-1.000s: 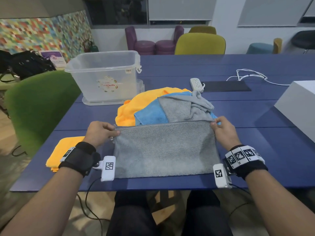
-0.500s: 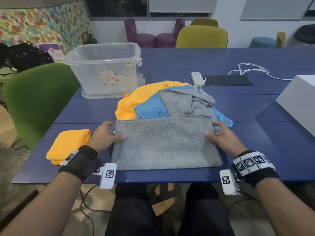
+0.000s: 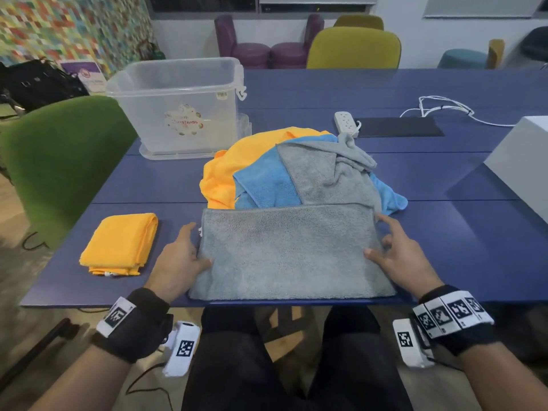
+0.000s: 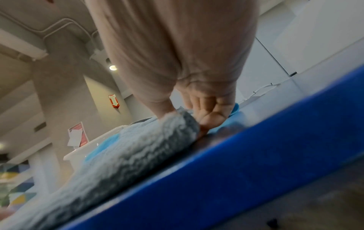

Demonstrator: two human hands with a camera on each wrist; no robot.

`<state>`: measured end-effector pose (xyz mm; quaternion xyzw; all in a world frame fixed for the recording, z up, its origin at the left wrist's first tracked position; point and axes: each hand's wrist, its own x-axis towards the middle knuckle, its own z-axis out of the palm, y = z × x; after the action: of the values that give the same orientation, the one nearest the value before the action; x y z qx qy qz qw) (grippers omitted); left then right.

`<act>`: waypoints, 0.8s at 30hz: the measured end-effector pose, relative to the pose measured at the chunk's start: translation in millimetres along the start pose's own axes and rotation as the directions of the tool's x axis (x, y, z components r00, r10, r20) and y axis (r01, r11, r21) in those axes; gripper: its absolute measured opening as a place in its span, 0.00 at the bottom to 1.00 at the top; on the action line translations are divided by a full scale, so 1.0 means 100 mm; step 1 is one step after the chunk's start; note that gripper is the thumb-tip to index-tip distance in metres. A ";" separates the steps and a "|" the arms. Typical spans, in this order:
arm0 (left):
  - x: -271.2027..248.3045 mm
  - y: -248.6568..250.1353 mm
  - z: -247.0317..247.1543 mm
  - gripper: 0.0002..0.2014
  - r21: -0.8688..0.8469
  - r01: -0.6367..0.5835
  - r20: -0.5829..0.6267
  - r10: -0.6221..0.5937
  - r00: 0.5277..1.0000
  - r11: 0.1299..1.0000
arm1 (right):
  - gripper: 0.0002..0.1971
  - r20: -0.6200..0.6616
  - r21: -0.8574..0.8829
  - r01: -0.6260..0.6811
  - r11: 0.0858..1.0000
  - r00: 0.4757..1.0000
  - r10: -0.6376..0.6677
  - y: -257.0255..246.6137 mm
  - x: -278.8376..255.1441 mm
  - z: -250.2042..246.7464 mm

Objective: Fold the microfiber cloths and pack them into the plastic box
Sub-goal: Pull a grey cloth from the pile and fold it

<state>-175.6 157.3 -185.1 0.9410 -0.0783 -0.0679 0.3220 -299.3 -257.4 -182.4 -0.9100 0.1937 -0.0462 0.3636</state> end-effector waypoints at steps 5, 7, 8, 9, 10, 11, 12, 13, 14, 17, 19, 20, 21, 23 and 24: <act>-0.33 0.08 0.05 0.42 0.194 -0.245 -0.136 0.273 0.952 0.950 | 0.37 -0.188 -0.238 0.220 0.946 0.945 -0.267 -0.06 -0.23 0.06; -0.44 0.07 0.13 0.40 0.220 -0.431 -0.032 0.448 0.893 0.875 | 0.36 -0.075 -0.309 0.424 0.851 0.882 -0.466 -0.07 -0.34 0.14; -0.46 0.03 0.18 0.40 0.240 -0.509 0.042 0.515 0.856 0.827 | 0.37 0.027 -0.337 0.507 0.793 0.847 -0.530 -0.07 -0.38 0.21; -0.47 0.00 0.23 0.40 0.261 -0.568 0.117 0.559 0.821 0.781 | 0.39 0.139 -0.358 0.567 0.742 0.818 -0.558 -0.06 -0.42 0.27; -0.47 -0.05 0.28 0.40 0.272 -0.603 0.177 0.577 0.797 0.750 | 0.41 0.243 -0.381 0.604 0.700 0.796 -0.554 -0.04 -0.45 0.33; -0.47 -0.09 0.31 0.40 0.275 -0.616 0.214 0.578 0.787 0.738 | 0.43 0.325 -0.406 0.621 0.670 0.784 -0.529 0.00 -0.46 0.38; -0.47 -0.13 0.31 0.39 0.271 -0.619 0.226 0.576 0.786 0.737 | 0.43 0.375 -0.420 0.627 0.656 0.779 -0.503 0.04 -0.47 0.41; -0.47 -0.16 0.31 0.38 0.265 -0.619 0.224 0.577 0.785 0.739 | 0.43 0.396 -0.419 0.628 0.656 0.776 -0.490 0.09 -0.47 0.42; -0.47 -0.19 0.30 0.36 0.260 -0.625 0.216 0.587 0.780 0.736 | 0.43 0.397 -0.405 0.632 0.661 0.772 -0.496 0.14 -0.47 0.41; -0.50 -0.24 0.25 0.30 0.248 -0.666 0.220 0.629 0.746 0.703 | 0.43 0.369 -0.353 0.668 0.655 0.742 -0.559 0.25 -0.52 0.34; -0.53 -0.27 0.22 0.26 0.246 -0.699 0.233 0.659 0.715 0.671 | 0.44 0.342 -0.331 0.689 0.644 0.724 -0.599 0.29 -0.58 0.28; -0.55 -0.29 0.21 0.24 0.242 -0.714 0.235 0.674 0.700 0.657 | 0.45 0.321 -0.321 0.692 0.647 0.722 -0.613 0.30 -0.61 0.26; -0.58 -0.30 0.19 0.23 0.230 -0.725 0.235 0.686 0.689 0.649 | 0.45 0.299 -0.306 0.688 0.659 0.726 -0.619 0.31 -0.64 0.23; -0.64 -0.31 0.15 0.21 0.188 -0.731 0.194 0.705 0.682 0.656 | 0.40 0.233 -0.252 0.674 0.694 0.738 -0.633 0.33 -0.67 0.16; -0.67 -0.29 0.12 0.20 0.144 -0.714 0.163 0.695 0.700 0.685 | 0.34 0.192 -0.219 0.662 0.717 0.749 -0.634 0.34 -0.69 0.12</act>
<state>-240.7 185.6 -207.0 0.8610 -0.4555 0.0245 0.2247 -370.6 -245.5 -209.9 -0.9621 -0.1519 -0.0965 0.2048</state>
